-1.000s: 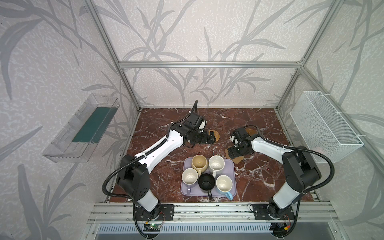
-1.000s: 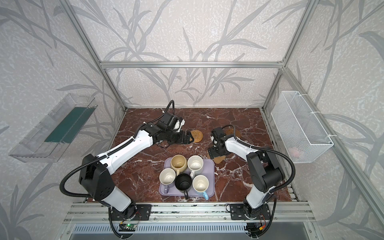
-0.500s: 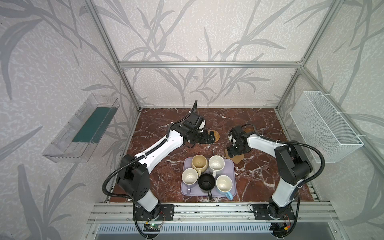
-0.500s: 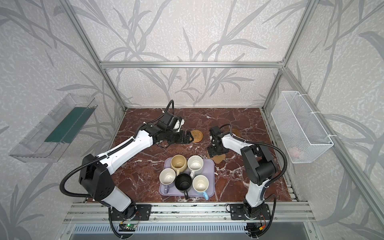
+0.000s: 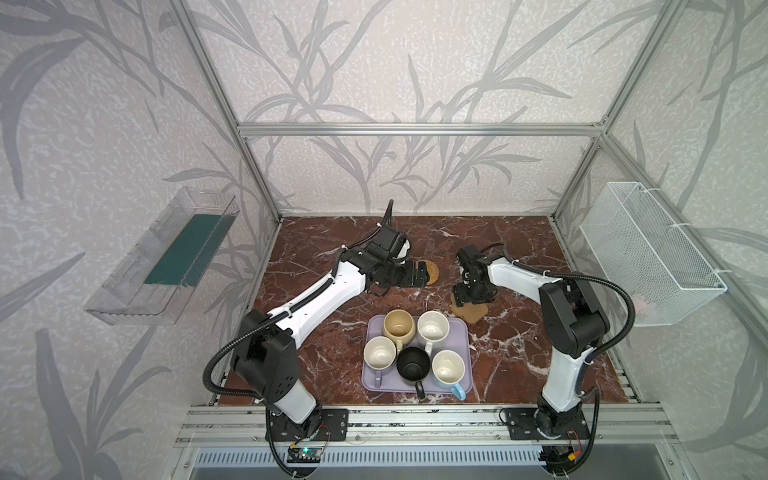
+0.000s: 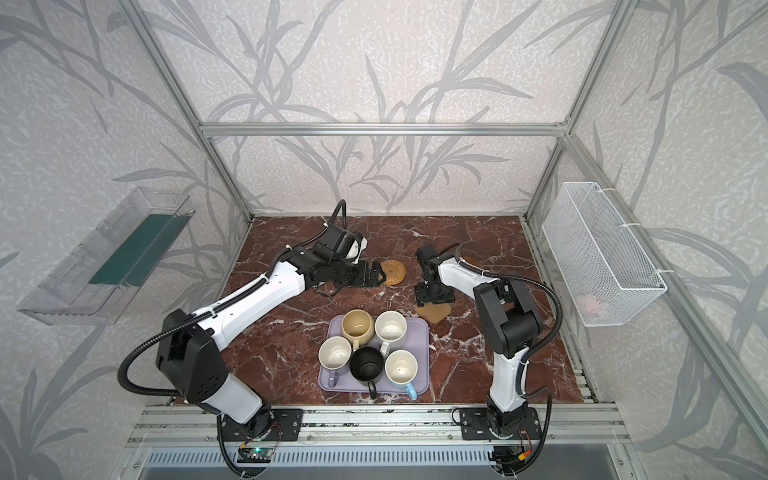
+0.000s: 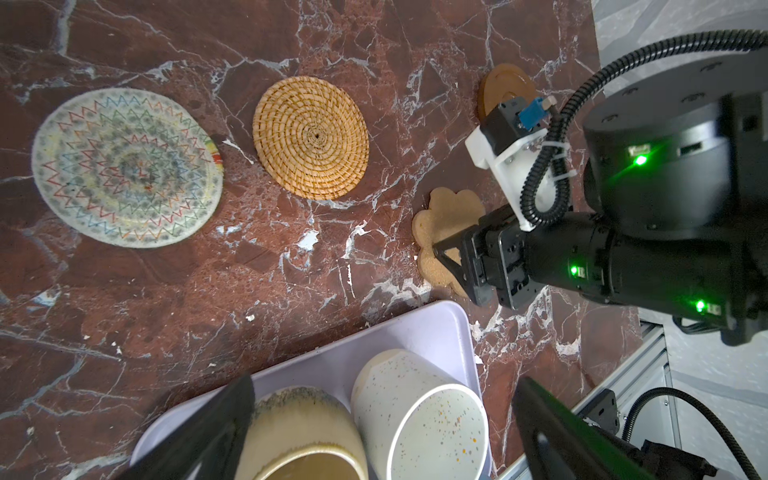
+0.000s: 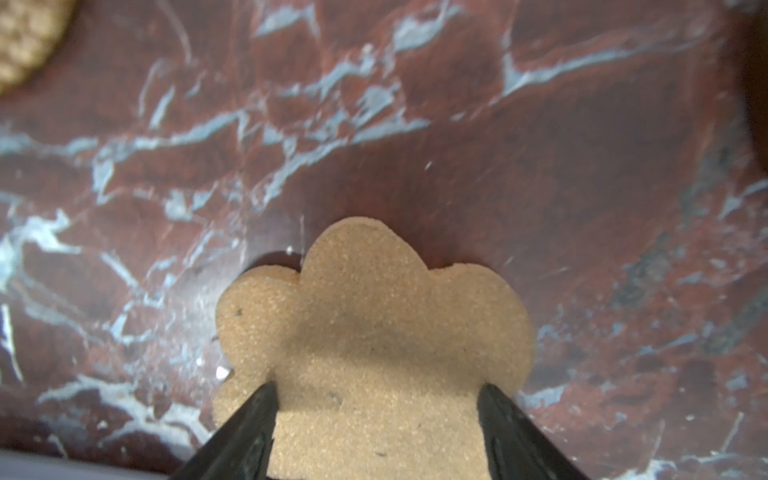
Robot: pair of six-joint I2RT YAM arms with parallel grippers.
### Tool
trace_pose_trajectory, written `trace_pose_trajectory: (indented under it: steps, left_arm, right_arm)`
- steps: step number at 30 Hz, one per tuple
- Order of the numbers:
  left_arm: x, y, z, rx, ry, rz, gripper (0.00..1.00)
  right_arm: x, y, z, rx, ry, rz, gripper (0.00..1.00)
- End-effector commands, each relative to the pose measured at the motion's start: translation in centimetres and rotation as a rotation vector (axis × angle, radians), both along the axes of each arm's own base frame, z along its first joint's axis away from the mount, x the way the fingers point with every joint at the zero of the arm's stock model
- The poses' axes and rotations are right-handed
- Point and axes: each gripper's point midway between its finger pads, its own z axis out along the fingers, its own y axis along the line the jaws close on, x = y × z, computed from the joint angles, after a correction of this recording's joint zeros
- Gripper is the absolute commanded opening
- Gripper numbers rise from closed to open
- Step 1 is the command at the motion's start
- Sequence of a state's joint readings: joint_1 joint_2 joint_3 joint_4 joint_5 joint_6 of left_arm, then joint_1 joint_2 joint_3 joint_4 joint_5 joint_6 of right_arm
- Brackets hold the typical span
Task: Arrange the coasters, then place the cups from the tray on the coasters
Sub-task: 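Lower open right gripper over the cork paw-shaped coaster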
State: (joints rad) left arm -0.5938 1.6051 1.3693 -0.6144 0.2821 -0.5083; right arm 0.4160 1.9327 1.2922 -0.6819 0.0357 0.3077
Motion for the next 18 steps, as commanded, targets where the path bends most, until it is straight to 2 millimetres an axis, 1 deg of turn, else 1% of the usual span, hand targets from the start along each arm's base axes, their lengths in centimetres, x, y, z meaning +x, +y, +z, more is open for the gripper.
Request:
trace_pose_trajectory:
  steps: [1,4,8,10,13,15,18]
  left_arm:
    - [0.1,0.5,0.8,-0.008,-0.034,0.02,0.99]
    - [0.1,0.6,0.9,-0.014,-0.036,0.026,0.99]
    - [0.1,0.6,0.9,-0.019,-0.042,0.034,0.99]
    - [0.0,0.6,0.8,-0.025,-0.041,0.037,0.99]
    - [0.0,0.7,0.9,-0.031,-0.039,0.04,0.99]
    - [-0.2,0.7,1.1,-0.038,-0.041,0.04,0.99]
    - [-0.3,0.8,1.6,-0.043,-0.052,0.043,0.99]
  right_arm:
    - [1.1,-1.6,-2.8,-0.027,0.02,-0.094,0.76]
    - [2.2,-1.1,-2.3,0.028,0.001,-0.135,0.76]
    - [3.5,-1.0,-1.5,0.05,-0.023,-0.188,0.76]
    - [4.5,-0.4,-0.7,0.083,-0.042,-0.205,0.76]
    - [5.3,-0.2,1.6,0.082,-0.086,-0.201,0.77]
    - [5.3,-0.4,2.7,0.087,-0.111,-0.199,0.78]
    - [4.4,-1.0,3.6,0.073,-0.115,-0.176,0.81]
